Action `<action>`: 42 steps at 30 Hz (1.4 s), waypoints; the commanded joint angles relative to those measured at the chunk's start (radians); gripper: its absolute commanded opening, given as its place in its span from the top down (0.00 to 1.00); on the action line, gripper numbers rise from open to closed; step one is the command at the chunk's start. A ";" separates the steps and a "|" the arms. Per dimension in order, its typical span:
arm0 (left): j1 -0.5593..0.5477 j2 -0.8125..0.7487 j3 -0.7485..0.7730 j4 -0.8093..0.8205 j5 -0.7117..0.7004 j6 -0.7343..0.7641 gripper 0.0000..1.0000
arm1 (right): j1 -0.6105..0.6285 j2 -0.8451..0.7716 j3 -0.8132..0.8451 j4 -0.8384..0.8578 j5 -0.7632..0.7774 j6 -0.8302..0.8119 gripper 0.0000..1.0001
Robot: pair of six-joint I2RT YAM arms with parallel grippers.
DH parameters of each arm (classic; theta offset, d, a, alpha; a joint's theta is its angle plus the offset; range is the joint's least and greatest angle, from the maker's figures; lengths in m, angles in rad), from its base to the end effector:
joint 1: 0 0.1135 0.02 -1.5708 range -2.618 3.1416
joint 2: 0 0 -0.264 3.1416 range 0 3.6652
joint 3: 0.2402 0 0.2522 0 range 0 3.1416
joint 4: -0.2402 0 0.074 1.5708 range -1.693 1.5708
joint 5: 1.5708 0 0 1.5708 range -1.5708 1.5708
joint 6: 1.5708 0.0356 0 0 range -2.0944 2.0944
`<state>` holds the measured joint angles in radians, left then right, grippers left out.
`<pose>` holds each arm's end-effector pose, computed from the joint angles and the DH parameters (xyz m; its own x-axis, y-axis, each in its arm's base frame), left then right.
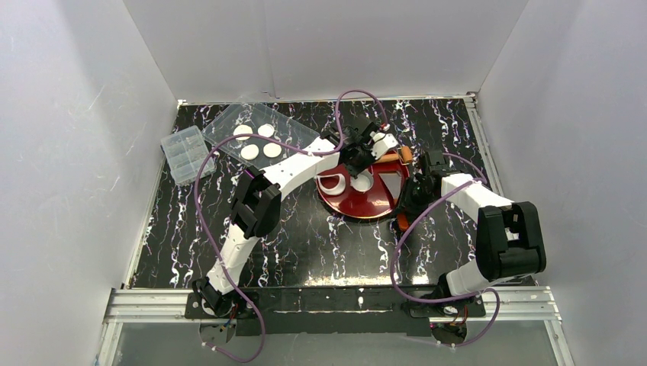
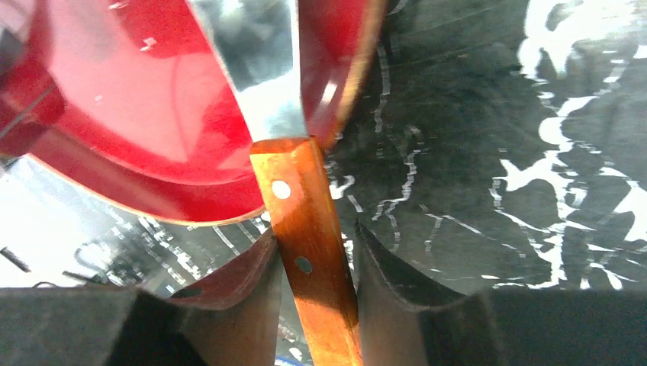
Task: Roll out the dumpling wrappers from the dough
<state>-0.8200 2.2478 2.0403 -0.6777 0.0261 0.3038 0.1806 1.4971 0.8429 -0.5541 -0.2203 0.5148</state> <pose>0.3451 -0.3712 0.2427 -0.2819 0.7404 -0.6102 0.8662 0.4699 0.1701 0.2642 0.0562 0.1737 -0.9244 0.3196 -0.2081 0.2340 0.9061 0.3524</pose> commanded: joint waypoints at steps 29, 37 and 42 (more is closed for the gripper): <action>0.067 -0.143 -0.025 -0.033 0.556 0.092 1.00 | -0.017 -0.240 0.196 -0.456 -0.161 -0.228 0.99; 0.071 -0.160 0.040 -0.194 0.672 0.348 1.00 | -0.046 -0.303 0.172 -0.410 -0.327 -0.248 0.99; 0.071 -0.162 0.056 -0.201 0.707 0.381 1.00 | -0.046 -0.309 0.201 -0.466 -0.324 -0.295 0.99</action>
<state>-0.7444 2.1773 2.0472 -0.8318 0.6392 0.6075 0.1387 1.2087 0.9916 -0.9981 -0.4828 0.2741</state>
